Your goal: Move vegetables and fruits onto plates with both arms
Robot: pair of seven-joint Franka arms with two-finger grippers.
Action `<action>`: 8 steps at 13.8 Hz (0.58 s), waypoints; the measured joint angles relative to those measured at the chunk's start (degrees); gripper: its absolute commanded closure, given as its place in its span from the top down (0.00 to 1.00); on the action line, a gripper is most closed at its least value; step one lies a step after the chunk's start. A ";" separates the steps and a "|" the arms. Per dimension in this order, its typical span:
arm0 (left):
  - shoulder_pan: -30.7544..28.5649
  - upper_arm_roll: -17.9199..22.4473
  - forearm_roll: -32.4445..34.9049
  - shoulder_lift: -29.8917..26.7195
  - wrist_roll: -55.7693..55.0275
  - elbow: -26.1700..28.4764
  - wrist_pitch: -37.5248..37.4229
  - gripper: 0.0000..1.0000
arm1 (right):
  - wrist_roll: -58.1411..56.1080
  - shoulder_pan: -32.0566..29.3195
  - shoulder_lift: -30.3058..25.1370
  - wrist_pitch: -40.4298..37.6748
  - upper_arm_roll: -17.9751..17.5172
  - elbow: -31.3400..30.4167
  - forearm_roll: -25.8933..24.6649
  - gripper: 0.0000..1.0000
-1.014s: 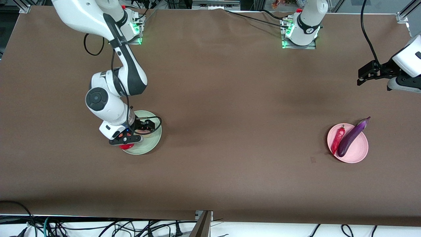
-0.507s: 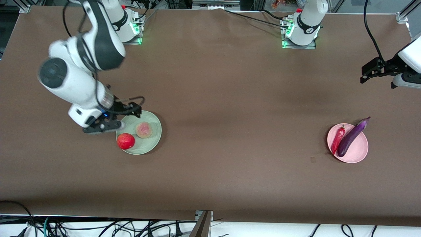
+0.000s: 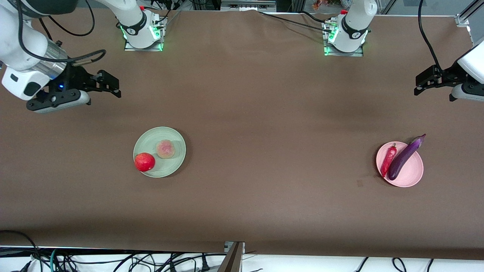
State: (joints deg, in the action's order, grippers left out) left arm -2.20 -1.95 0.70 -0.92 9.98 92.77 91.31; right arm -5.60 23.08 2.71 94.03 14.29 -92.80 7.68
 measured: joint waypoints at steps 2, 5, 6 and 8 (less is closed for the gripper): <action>0.01 -0.05 0.00 0.00 0.00 -0.02 -0.03 1.00 | -4.12 -3.48 -0.11 -2.28 0.11 -0.34 -0.03 1.00; 0.01 -0.07 0.00 0.00 0.00 -0.03 -0.07 1.00 | -5.71 -6.59 -1.21 -7.14 -0.27 -0.14 -1.70 1.00; 0.01 -0.07 0.00 0.00 0.00 -0.03 -0.13 1.00 | -5.69 -7.68 -1.62 -8.66 -1.39 0.20 -3.20 1.00; 0.02 -0.09 0.00 0.00 0.00 -0.03 -0.18 1.00 | -5.55 -10.01 -2.17 -10.41 -4.54 1.80 -5.76 1.00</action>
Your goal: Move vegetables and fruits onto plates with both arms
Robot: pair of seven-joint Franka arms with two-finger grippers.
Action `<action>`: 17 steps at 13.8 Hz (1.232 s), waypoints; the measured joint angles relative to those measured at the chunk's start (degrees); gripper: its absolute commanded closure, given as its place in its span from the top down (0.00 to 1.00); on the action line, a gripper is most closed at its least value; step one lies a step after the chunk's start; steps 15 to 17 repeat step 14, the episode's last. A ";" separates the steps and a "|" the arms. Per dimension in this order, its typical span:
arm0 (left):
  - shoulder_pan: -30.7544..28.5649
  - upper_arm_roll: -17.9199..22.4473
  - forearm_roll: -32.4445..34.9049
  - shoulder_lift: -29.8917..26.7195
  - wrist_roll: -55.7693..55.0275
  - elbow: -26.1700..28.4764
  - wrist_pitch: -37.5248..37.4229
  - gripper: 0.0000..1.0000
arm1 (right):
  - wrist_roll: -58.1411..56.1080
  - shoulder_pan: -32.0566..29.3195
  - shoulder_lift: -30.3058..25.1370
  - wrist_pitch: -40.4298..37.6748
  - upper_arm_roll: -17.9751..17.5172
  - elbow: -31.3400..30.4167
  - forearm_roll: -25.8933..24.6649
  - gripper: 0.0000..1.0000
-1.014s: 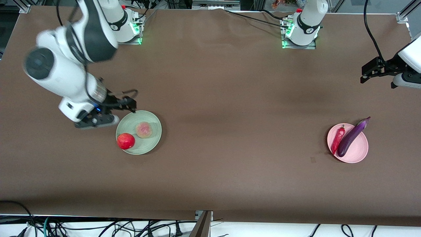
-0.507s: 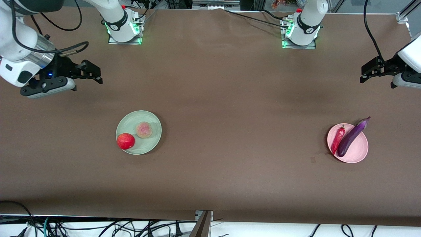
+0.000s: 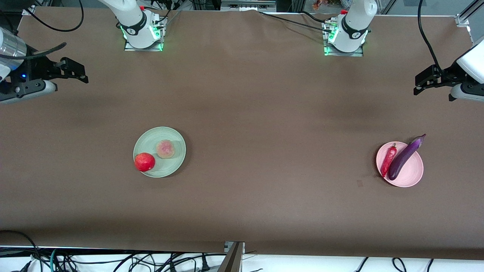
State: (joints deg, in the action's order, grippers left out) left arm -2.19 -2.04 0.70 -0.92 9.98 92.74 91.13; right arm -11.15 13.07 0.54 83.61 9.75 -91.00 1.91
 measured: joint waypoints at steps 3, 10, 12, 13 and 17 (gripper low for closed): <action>0.23 -0.39 -0.03 0.00 0.04 0.00 -0.01 1.00 | 0.45 -0.25 -0.09 -2.55 -1.94 3.62 -2.37 1.00; 0.87 -0.48 -0.14 0.07 0.04 0.00 -0.02 1.00 | 1.69 -0.24 0.59 0.93 -2.24 4.33 -2.73 1.00; 1.13 -0.50 -1.02 0.25 0.04 0.00 -0.02 1.00 | 2.09 -0.23 0.60 1.64 -2.32 4.05 -2.73 1.00; 1.13 -0.49 -1.20 0.37 0.04 -0.01 -0.02 1.00 | 2.17 -0.23 0.60 1.83 -2.32 4.05 -2.73 1.00; 1.13 -0.49 -1.34 0.49 0.04 -0.01 -0.02 1.00 | 2.20 -0.23 0.60 1.98 -2.33 4.05 -2.73 1.00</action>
